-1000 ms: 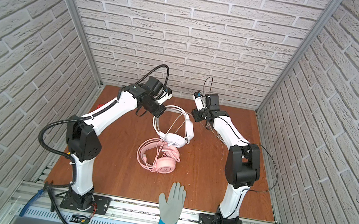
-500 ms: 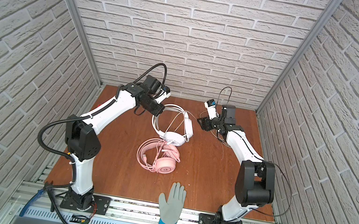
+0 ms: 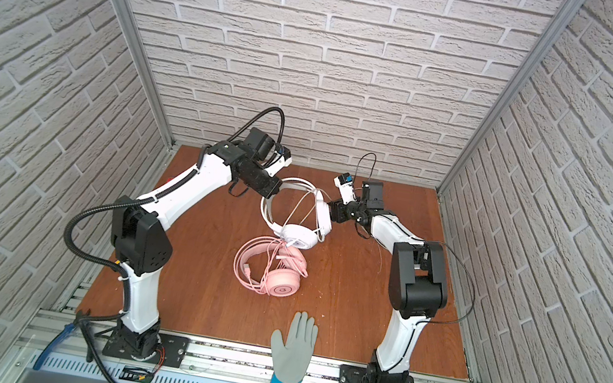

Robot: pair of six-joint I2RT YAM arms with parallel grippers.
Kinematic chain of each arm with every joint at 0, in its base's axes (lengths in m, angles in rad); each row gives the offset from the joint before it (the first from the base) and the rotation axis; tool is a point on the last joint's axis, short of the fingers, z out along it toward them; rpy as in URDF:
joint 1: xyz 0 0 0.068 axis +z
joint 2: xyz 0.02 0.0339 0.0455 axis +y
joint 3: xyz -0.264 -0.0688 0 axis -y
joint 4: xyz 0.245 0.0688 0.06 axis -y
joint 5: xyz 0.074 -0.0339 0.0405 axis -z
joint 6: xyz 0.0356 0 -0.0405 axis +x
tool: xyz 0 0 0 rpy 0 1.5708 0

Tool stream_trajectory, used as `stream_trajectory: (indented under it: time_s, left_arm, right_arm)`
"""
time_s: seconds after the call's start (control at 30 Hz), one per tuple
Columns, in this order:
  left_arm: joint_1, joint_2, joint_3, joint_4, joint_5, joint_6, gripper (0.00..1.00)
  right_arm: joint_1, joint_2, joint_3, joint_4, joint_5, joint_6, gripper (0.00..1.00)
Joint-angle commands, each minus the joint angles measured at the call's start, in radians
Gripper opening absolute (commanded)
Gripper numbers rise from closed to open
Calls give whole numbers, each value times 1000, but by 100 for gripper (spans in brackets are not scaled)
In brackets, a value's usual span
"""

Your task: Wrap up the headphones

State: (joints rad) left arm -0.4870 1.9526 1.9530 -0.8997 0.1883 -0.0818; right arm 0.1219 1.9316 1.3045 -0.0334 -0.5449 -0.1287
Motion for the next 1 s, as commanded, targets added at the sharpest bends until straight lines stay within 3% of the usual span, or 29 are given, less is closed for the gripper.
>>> stream_trajectory:
  time_s: [0.0, 0.2, 0.5, 0.97]
  left_arm:
    - [14, -62, 51, 46, 77, -36, 0]
    - [48, -100, 22, 130, 153, -106, 0]
    - [69, -107, 19, 204, 217, -172, 0]
    - [106, -119, 22, 331, 210, -294, 0]
  right_arm:
    - [3, 21, 43, 67, -33, 45, 54]
    - [2, 40, 84, 15, -71, 46, 41]
    - [7, 125, 123, 24, -138, 146, 33]
    - [11, 131, 56, 89, -144, 209, 29]
